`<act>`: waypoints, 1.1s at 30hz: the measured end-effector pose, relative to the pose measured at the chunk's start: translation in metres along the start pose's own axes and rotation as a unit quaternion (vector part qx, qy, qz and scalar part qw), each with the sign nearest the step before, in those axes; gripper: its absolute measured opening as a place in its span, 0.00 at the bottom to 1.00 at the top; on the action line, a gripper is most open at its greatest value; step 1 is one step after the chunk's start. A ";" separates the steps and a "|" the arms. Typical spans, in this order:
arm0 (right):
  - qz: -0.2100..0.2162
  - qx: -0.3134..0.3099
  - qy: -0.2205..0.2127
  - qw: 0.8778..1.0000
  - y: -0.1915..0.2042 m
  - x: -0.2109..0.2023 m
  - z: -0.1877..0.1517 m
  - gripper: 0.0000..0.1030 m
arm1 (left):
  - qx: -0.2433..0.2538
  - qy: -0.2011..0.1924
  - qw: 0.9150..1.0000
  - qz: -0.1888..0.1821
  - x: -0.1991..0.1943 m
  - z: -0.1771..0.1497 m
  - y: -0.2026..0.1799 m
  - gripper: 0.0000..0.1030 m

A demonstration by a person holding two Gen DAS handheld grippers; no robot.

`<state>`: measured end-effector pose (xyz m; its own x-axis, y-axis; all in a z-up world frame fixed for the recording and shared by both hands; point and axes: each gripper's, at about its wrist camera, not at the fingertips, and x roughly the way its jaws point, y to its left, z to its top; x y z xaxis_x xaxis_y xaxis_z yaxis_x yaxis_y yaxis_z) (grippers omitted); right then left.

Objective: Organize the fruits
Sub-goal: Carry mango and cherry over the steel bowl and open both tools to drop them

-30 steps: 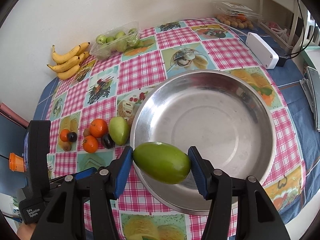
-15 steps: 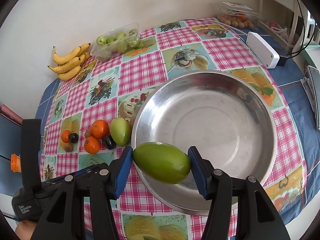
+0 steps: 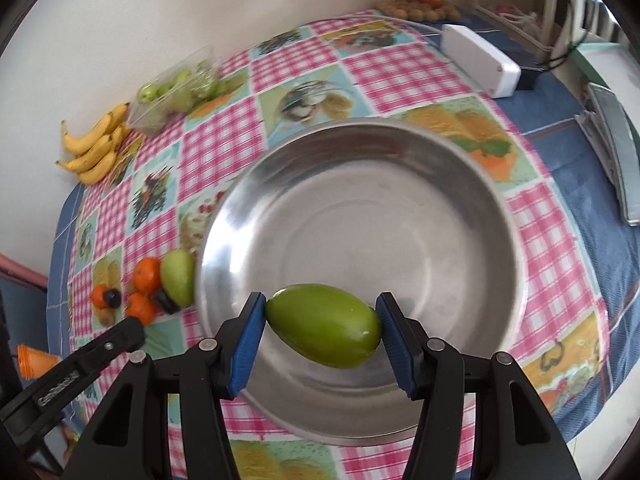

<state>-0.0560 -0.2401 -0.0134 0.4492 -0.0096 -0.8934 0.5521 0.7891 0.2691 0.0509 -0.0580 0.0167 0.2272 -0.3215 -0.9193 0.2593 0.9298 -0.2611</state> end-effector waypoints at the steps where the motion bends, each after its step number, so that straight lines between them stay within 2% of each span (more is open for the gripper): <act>1: -0.004 0.009 -0.001 1.000 -0.007 0.000 0.002 0.57 | 0.007 -0.003 1.000 -0.003 0.001 0.000 -0.007 0.27; 5: -0.015 0.031 0.000 0.999 -0.026 0.000 0.006 0.57 | 0.038 -0.008 0.999 -0.015 0.009 0.001 -0.032 0.27; 13: -0.022 0.042 0.017 0.999 -0.035 0.012 0.007 0.57 | 0.099 -0.004 0.995 -0.021 0.032 -0.005 -0.073 0.27; 19: -0.027 0.039 0.025 0.999 -0.035 0.017 0.006 0.57 | 0.104 0.013 0.994 -0.019 0.048 -0.009 -0.078 0.27; 33: -0.022 0.024 0.013 0.999 -0.026 0.011 0.006 0.57 | 0.096 0.019 0.995 -0.017 0.045 -0.009 -0.075 0.30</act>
<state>-0.0609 -0.2649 -0.0281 0.4052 -0.0263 -0.9138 0.6038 0.7583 0.2458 0.0329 -0.1402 -0.0077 0.1803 -0.3410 -0.9226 0.4413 0.8663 -0.2339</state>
